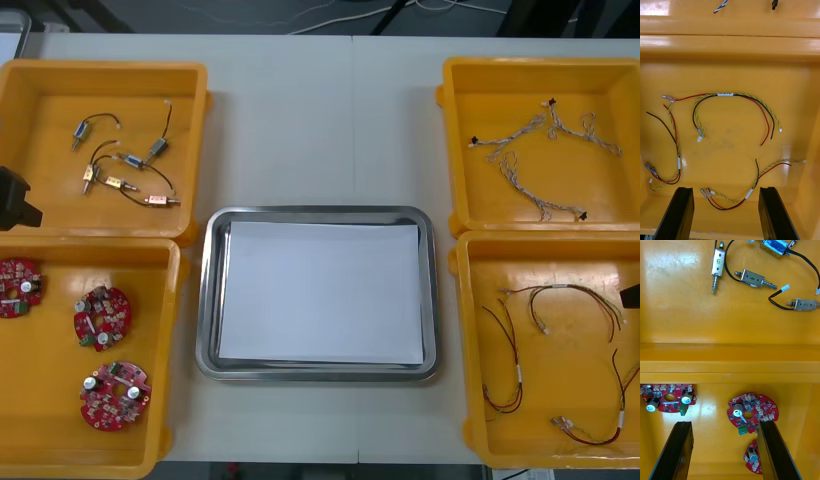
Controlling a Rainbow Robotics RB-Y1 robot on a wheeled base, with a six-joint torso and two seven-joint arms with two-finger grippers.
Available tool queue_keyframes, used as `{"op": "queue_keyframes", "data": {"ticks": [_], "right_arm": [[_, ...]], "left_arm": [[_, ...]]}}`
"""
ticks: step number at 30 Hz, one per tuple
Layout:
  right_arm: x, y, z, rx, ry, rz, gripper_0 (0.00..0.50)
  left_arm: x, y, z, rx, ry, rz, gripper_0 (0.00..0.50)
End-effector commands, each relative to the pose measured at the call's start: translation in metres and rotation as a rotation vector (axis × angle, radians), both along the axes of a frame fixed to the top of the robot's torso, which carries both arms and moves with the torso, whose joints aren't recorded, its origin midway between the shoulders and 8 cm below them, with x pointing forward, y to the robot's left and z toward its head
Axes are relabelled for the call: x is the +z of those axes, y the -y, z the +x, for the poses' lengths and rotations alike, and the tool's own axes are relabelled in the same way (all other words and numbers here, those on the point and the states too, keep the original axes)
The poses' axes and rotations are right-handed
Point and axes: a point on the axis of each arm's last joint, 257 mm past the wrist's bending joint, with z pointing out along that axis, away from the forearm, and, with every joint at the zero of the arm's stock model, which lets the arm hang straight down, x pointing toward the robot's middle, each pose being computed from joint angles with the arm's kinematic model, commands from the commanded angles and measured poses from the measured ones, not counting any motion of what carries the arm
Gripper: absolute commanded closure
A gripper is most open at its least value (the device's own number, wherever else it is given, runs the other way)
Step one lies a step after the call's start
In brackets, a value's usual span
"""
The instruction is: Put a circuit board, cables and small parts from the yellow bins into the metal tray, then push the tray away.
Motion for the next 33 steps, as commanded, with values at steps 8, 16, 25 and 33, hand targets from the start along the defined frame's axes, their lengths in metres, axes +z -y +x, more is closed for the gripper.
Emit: {"op": "queue_keyframes", "data": {"ticks": [8,16,25,33], "right_arm": [[0.0074,0.0011,0.0013,-0.033,0.037,0.011,0.000],[0.0074,0.0011,0.0013,-0.033,0.037,0.011,0.000],[0.0074,0.0011,0.0013,-0.033,0.037,0.011,0.000],[0.0074,0.0011,0.0013,-0.033,0.037,0.011,0.000]], "left_arm": [[0.0184,-0.0184,-0.0022,-0.021,0.033,0.072,0.000],[0.0184,-0.0184,-0.0022,-0.021,0.033,0.072,0.000],[0.0184,-0.0184,-0.0022,-0.021,0.033,0.072,0.000],[0.0184,-0.0184,-0.0022,-0.021,0.033,0.072,0.000]]}}
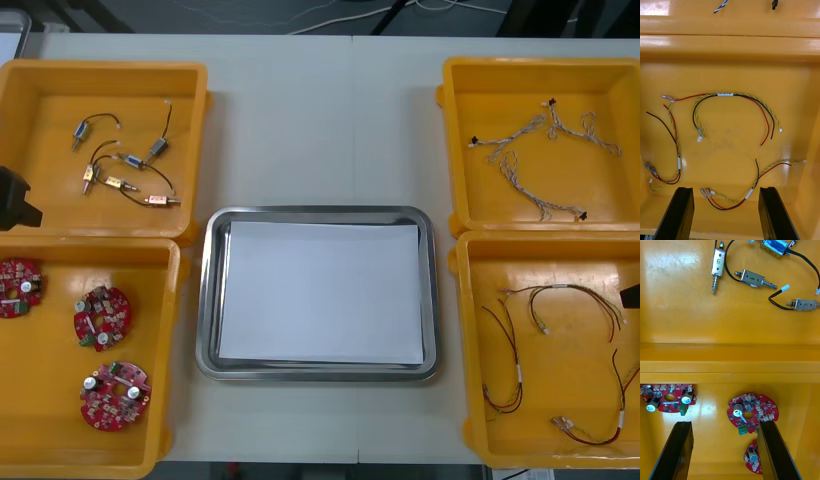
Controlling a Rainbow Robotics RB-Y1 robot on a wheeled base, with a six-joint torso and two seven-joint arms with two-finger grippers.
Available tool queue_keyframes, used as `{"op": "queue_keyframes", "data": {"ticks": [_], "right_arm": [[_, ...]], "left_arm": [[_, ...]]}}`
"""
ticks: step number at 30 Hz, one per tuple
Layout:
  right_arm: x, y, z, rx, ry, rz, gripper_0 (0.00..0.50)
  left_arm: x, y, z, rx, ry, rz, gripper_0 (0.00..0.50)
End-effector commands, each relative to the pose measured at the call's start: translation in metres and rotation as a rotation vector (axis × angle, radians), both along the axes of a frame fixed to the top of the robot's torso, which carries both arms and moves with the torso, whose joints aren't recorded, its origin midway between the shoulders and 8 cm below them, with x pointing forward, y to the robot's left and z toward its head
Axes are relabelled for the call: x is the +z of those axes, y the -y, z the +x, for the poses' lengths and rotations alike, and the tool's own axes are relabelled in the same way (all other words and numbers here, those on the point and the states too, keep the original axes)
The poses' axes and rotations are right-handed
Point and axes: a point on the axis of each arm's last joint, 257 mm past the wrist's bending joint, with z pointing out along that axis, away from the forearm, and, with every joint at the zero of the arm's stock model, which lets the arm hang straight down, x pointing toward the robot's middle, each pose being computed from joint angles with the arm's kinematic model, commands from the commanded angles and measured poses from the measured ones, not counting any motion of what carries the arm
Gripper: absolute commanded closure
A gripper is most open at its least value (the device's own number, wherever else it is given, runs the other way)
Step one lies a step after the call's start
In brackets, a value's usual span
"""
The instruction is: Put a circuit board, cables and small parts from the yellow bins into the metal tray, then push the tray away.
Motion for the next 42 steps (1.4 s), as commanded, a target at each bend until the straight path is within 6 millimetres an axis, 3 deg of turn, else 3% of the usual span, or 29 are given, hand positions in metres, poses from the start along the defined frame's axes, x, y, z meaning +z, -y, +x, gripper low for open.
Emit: {"op": "queue_keyframes", "data": {"ticks": [1,42], "right_arm": [[0.0074,0.0011,0.0013,-0.033,0.037,0.011,0.000],[0.0074,0.0011,0.0013,-0.033,0.037,0.011,0.000]], "left_arm": [[0.0184,-0.0184,-0.0022,-0.021,0.033,0.072,0.000],[0.0184,-0.0184,-0.0022,-0.021,0.033,0.072,0.000]]}}
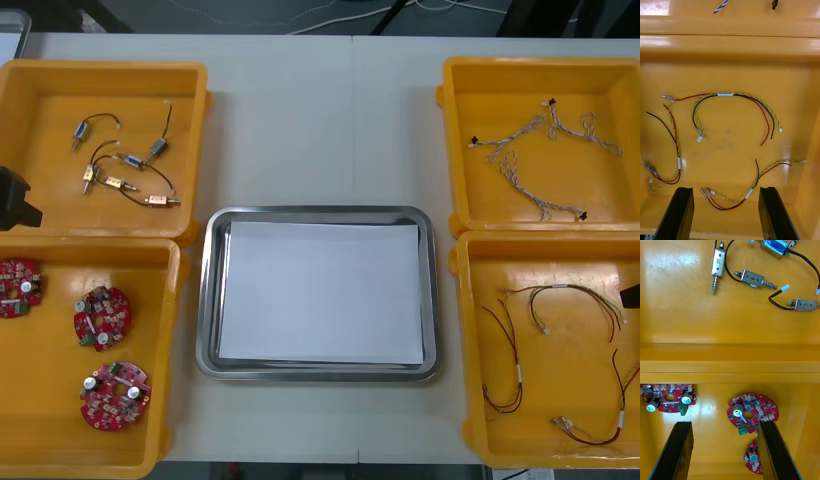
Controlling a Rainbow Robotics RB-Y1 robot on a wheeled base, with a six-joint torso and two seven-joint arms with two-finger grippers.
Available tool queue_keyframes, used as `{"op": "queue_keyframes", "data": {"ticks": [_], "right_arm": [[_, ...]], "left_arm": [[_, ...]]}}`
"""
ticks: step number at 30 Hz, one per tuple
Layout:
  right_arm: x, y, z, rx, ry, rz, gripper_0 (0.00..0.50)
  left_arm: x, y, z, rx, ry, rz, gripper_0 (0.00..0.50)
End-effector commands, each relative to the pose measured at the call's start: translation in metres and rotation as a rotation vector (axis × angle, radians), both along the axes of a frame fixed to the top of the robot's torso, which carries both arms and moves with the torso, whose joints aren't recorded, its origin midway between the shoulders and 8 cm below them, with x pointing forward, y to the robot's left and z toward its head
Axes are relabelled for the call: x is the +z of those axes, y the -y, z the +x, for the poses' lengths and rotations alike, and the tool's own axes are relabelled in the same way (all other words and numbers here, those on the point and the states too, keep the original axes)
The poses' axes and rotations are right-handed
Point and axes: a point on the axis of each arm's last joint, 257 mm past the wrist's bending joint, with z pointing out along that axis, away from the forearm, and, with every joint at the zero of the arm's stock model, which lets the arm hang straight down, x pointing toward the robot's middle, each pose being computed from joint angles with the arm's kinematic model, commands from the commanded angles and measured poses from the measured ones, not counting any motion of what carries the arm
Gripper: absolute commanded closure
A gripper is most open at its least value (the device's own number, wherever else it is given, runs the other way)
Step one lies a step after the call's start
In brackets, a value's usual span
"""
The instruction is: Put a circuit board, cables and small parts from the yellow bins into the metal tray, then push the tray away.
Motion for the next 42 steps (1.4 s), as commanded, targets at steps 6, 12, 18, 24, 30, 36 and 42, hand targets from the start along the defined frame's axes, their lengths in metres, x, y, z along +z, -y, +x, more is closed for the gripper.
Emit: {"op": "queue_keyframes", "data": {"ticks": [6,12,18,24,30,36,42], "right_arm": [[0.007,0.001,0.001,-0.033,0.037,0.011,0.000],[0.007,0.001,0.001,-0.033,0.037,0.011,0.000],[0.007,0.001,0.001,-0.033,0.037,0.011,0.000],[-0.025,0.004,-0.022,-0.061,-0.072,0.033,0.000],[-0.026,0.010,-0.027,-0.151,-0.099,0.050,0.000],[-0.034,0.014,-0.035,-0.256,-0.125,0.078,0.000],[-0.046,0.024,-0.041,-0.361,-0.120,0.102,0.000]], "left_arm": [[0.018,-0.018,-0.002,-0.021,0.033,0.072,0.000],[0.018,-0.018,-0.002,-0.021,0.033,0.072,0.000],[0.018,-0.018,-0.002,-0.021,0.033,0.072,0.000],[0.018,-0.018,-0.002,-0.021,0.033,0.072,0.000],[0.018,-0.018,-0.002,-0.021,0.033,0.072,0.000],[-0.004,-0.006,-0.025,-0.046,-0.065,0.036,0.000],[-0.005,-0.004,-0.028,-0.055,-0.066,0.038,0.000]]}}
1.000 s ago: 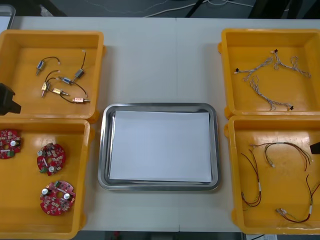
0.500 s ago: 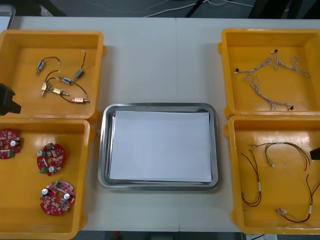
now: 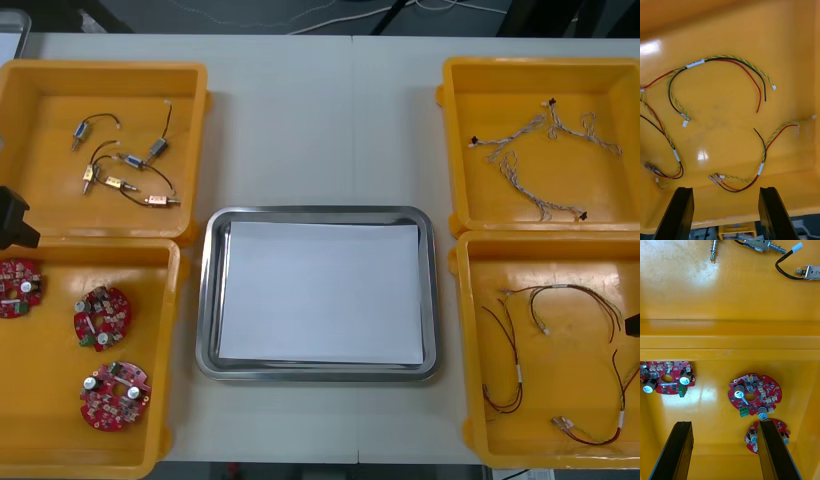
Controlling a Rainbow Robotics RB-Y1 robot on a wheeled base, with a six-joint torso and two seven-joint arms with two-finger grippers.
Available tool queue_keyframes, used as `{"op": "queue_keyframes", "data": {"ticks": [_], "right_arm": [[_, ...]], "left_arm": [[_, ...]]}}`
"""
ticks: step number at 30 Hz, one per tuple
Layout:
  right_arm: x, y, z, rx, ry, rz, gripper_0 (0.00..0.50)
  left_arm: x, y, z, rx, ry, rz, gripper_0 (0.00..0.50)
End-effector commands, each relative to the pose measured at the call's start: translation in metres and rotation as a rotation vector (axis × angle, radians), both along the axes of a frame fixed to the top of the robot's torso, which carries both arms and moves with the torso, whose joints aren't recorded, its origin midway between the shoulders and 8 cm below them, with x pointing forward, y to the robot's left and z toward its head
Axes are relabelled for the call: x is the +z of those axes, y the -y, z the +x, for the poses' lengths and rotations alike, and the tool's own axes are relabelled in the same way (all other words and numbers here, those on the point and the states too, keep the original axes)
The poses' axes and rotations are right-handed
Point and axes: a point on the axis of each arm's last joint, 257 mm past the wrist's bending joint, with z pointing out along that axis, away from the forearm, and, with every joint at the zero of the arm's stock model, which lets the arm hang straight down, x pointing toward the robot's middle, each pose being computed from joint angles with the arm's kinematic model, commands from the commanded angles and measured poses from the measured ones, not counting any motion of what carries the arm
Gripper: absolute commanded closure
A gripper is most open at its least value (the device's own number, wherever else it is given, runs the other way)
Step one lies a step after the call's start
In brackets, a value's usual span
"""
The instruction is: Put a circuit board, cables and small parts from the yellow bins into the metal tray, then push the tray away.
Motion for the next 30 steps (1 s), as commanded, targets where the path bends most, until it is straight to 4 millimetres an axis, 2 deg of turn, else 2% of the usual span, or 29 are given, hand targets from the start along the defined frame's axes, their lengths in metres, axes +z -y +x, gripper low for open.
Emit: {"op": "queue_keyframes", "data": {"ticks": [1,16,22,30], "right_arm": [[-0.016,0.014,-0.012,-0.090,-0.010,0.001,0.000],[-0.043,0.038,-0.013,-0.152,0.040,-0.043,0.000],[-0.064,0.044,-0.011,-0.174,0.023,-0.009,0.000],[-0.078,0.054,-0.014,-0.172,0.000,-0.039,0.000]], "left_arm": [[0.010,-0.004,-0.007,-0.054,0.022,0.038,0.000],[-0.012,-0.011,-0.040,-0.053,0.057,0.078,0.000],[-0.022,-0.009,-0.049,-0.035,0.088,0.048,0.000],[-0.025,-0.003,-0.053,0.001,0.122,-0.004,0.000]]}}
